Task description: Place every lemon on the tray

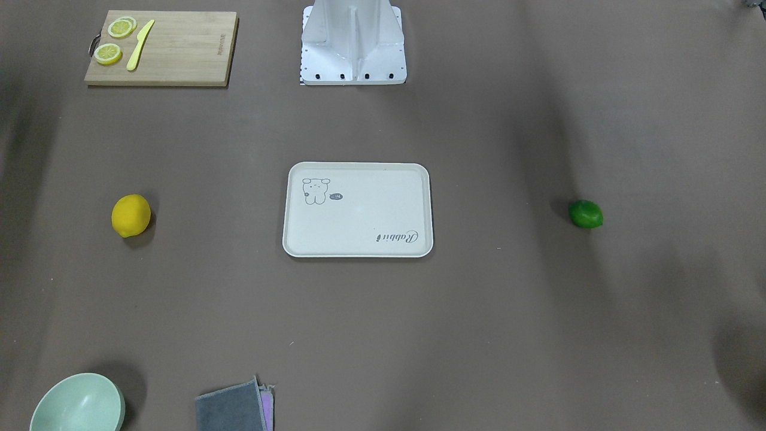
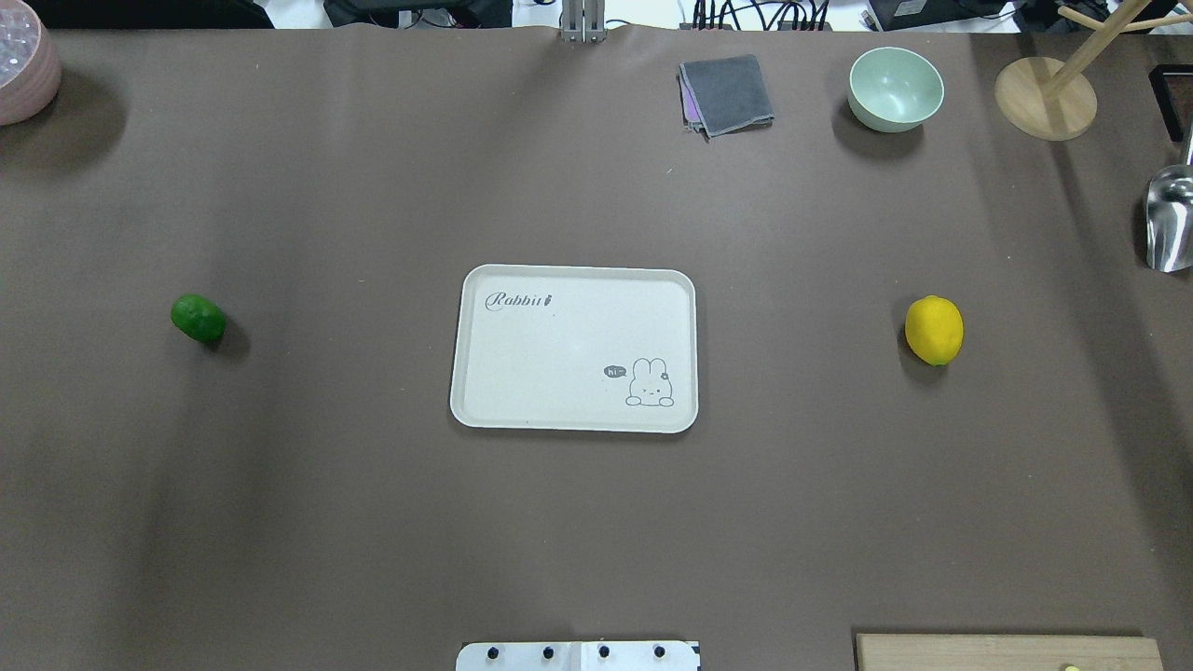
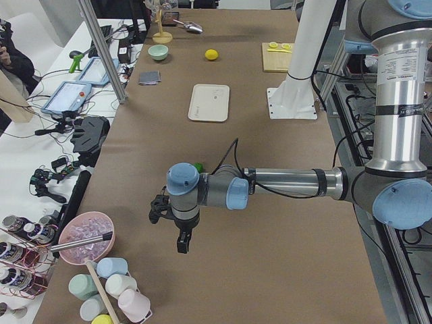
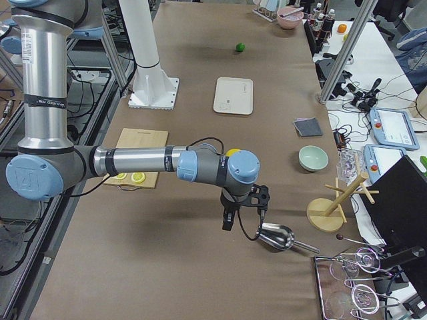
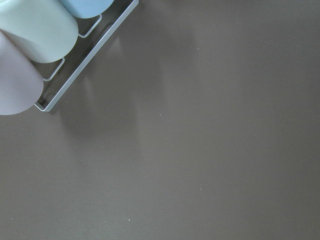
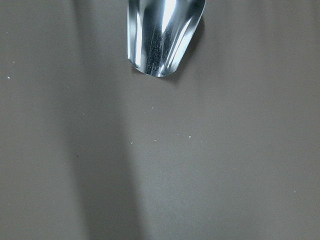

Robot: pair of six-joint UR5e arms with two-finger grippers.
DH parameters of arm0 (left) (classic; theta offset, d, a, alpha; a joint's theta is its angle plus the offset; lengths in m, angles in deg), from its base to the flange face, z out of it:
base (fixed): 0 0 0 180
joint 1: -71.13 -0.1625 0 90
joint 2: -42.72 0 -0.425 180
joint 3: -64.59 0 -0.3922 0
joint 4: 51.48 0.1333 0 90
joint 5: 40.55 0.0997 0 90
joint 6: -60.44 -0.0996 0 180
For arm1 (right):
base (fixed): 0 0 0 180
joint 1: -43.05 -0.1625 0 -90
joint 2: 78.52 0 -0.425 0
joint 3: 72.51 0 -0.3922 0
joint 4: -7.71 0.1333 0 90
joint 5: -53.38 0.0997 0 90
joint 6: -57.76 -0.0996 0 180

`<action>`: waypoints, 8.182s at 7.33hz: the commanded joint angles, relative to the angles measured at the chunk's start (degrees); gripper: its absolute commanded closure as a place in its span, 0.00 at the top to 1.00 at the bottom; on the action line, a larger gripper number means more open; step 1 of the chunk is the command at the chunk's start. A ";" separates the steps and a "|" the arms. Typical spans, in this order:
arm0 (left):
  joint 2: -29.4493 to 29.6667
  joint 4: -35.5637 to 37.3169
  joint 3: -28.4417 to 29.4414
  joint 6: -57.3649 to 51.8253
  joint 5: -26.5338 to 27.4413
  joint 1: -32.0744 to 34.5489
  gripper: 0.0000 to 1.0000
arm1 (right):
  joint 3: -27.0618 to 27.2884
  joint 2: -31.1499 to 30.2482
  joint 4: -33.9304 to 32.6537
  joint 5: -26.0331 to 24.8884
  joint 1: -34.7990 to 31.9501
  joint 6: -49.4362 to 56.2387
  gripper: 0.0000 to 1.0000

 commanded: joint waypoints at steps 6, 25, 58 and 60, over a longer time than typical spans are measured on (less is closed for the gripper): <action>0.17 -0.09 -0.09 0.00 0.00 -0.08 0.98 | 1.42 4.97 0.07 1.11 5.71 -9.44 1.00; 7.80 -1.66 -2.82 24.28 -3.34 -12.62 0.98 | -8.50 22.46 -0.28 3.84 33.94 -21.42 0.99; 33.02 -1.84 4.39 42.19 -14.18 -35.66 0.00 | -30.12 51.20 11.67 10.17 46.51 -37.15 0.22; 36.45 -1.84 5.27 42.36 -12.75 -40.93 0.00 | -31.09 51.47 11.58 10.17 46.60 -37.58 0.23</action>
